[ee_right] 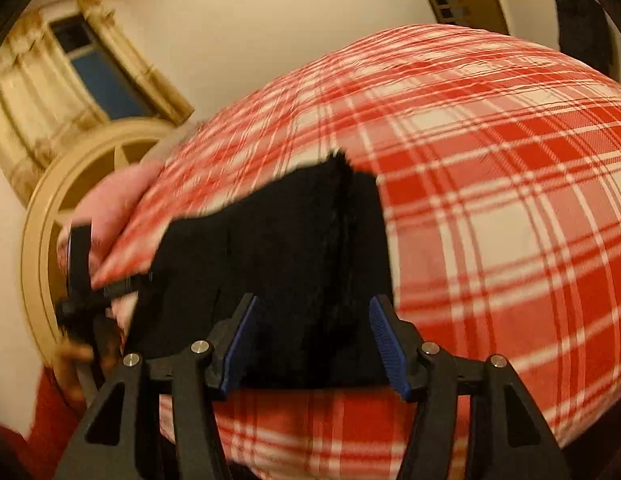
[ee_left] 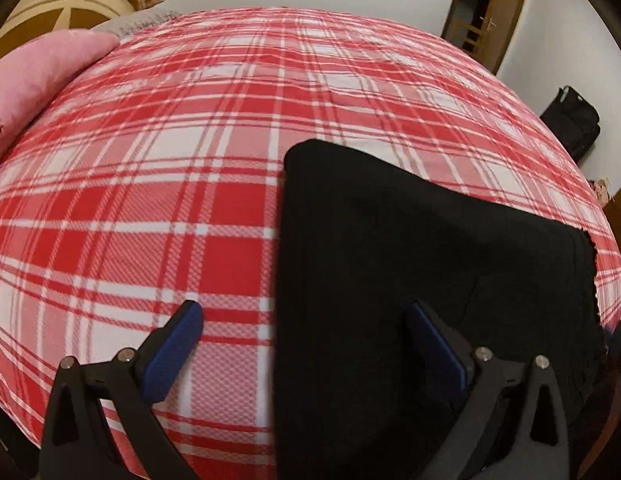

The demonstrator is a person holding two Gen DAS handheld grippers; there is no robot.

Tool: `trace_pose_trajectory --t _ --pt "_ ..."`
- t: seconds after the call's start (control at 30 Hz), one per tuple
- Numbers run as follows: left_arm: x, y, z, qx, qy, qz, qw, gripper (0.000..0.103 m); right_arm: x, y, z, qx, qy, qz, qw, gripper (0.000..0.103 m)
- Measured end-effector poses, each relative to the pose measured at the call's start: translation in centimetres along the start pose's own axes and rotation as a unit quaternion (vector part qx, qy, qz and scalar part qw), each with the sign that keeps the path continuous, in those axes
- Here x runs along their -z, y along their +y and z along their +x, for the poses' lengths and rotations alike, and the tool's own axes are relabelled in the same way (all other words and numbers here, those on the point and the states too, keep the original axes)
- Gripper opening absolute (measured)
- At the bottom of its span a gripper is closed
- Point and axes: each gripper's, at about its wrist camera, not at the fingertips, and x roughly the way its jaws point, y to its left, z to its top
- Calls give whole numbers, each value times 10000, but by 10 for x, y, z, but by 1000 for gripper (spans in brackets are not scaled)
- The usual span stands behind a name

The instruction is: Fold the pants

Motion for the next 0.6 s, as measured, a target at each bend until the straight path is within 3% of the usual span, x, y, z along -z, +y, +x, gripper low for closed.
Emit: trace_pose_trajectory --t 0.1,0.17,0.23,0.3,0.43,0.53,0.6 --pt "0 -3 0 -23 10 36 10000 103 15 10 -3 15 188 -500 9986 59" --pt "-1 -4 1 -14 8 26 10000 103 25 16 -4 297 302 -898 9951 58" --pt "0 -3 1 2 5 -7 10000 103 33 20 1 487 453 -1302 9893 41" --pt "0 -4 2 -7 -2 6 10000 103 33 21 12 518 526 -1534 9854 37" --pt "0 -5 2 -14 12 37 10000 103 35 29 25 872 268 -2019 9751 32" --pt "0 -6 2 -43 17 11 10000 103 35 35 21 935 77 -2191 9712 10" --pt "0 -7 3 -57 -2 2 10000 103 33 40 11 934 -146 -2223 9704 6"
